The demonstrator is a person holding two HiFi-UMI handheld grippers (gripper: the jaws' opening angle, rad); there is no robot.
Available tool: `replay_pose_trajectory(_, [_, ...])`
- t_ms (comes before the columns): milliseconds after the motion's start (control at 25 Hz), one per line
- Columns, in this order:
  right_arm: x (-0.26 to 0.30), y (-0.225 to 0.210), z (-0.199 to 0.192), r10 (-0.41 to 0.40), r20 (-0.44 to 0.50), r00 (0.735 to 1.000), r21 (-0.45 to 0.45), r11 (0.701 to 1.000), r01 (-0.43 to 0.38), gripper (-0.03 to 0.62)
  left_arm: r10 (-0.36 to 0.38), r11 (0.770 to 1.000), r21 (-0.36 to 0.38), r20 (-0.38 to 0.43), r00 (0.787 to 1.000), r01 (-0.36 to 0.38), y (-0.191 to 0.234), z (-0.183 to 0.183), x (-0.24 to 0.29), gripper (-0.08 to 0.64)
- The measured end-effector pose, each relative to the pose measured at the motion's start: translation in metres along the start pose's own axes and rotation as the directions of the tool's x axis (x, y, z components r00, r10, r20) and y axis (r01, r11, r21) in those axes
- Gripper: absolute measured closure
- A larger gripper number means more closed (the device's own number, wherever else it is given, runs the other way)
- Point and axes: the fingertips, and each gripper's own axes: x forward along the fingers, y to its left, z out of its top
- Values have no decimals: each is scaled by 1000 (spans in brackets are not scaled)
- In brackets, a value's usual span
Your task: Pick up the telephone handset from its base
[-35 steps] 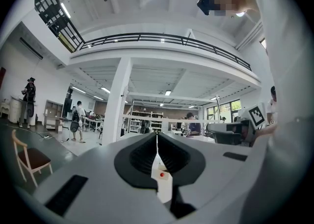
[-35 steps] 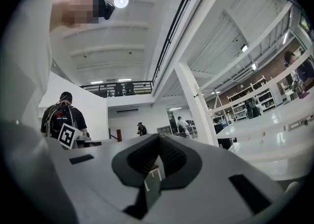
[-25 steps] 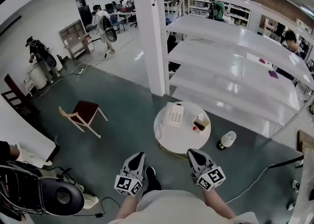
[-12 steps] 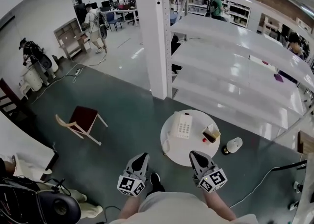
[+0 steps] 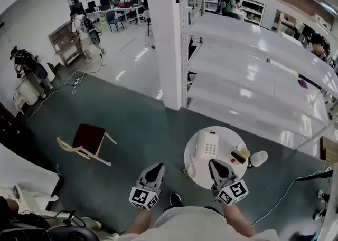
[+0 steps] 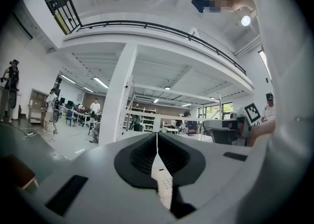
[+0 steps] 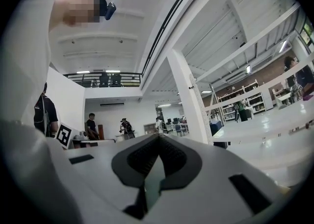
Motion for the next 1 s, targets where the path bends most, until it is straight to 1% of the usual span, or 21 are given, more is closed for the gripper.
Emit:
replay_pose_trajectory(200, [36,-5,0,-31,2,1000,-4,999,31,583,-27,1000,9,0,1000,27,38,5,15,538])
replay_pose_trajectory(440, [66,-11,-6,-55,-15,998,-9,998,55,583,-35,999,17,-6,999,35,68,6,25,537])
replay_pose_trajectory(760, [81,-28,-2,-45,-7,999,-1,999,45,583,-22,1000,21,-10,1000,22,75,8,42,538])
replay_pose_trajectory(1000, [83,-44,7,-20,-8,1000,-6,1000,20,583,10,1000,16,4,1000,-10,69,14,56,538])
